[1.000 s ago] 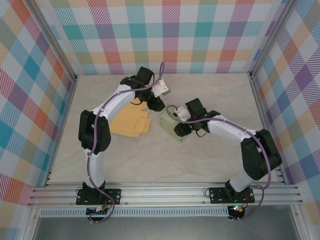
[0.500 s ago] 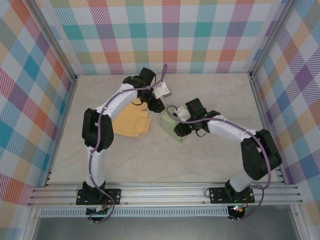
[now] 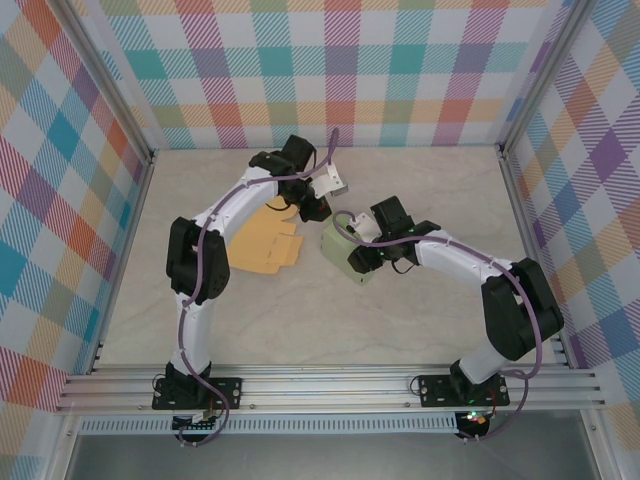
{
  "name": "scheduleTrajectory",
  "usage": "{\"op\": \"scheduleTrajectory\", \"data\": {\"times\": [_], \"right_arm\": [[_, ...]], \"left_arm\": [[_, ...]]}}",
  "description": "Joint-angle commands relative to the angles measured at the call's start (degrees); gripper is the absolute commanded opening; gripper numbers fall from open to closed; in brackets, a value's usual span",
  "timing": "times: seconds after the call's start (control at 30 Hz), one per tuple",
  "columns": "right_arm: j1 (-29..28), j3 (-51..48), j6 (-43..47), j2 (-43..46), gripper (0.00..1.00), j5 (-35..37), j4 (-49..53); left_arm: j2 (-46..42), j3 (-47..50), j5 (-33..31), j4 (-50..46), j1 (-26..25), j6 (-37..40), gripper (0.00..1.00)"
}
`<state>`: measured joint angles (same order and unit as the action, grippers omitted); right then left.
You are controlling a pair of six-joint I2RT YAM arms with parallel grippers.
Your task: Fold the paper box
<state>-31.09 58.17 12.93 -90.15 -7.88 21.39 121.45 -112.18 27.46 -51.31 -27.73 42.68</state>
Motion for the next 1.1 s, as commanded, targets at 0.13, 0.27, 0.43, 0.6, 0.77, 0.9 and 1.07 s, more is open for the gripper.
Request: {"op": "scheduleTrajectory", "data": {"times": [0.13, 0.27, 0.43, 0.6, 0.77, 0.9, 1.07], "right_arm": [[0.1, -1.2, -0.3, 1.8, 0.57, 3.4, -1.9], [0.2, -1.7, -0.5, 2.7, 0.58, 4.1, -2.5], [0.2, -2.2, -0.4, 3.0, 0.58, 3.5, -3.1], [0.2, -2.2, -0.3, 2.7, 0.58, 3.2, -3.1], [0.1, -2.3, 0.4, 2.4, 0.58, 2.3, -3.2], [0.2, -2.1, 1.4, 1.9, 0.58, 1.1, -2.6], [0.1, -1.7, 2.9, 1.1, 0.55, -0.8, -1.7]], "left_arm": [[-7.8, 10.4, -2.0, 7.1, -0.9, -7.3, 0.0], [-13.3, 18.3, -4.6, 14.4, -1.3, -13.4, 0.0], [-17.4, 23.6, -5.6, 18.6, -2.4, -19.6, 0.0], [-18.0, 25.0, -8.3, 20.0, -2.8, -28.1, 0.0], [-18.9, 24.9, -8.6, 19.1, -3.2, -34.8, 0.0], [-19.4, 23.0, -9.0, 14.9, -3.3, -39.0, 0.0], [-20.5, 21.7, -7.9, 10.8, -3.6, -42.4, 0.0]]}}
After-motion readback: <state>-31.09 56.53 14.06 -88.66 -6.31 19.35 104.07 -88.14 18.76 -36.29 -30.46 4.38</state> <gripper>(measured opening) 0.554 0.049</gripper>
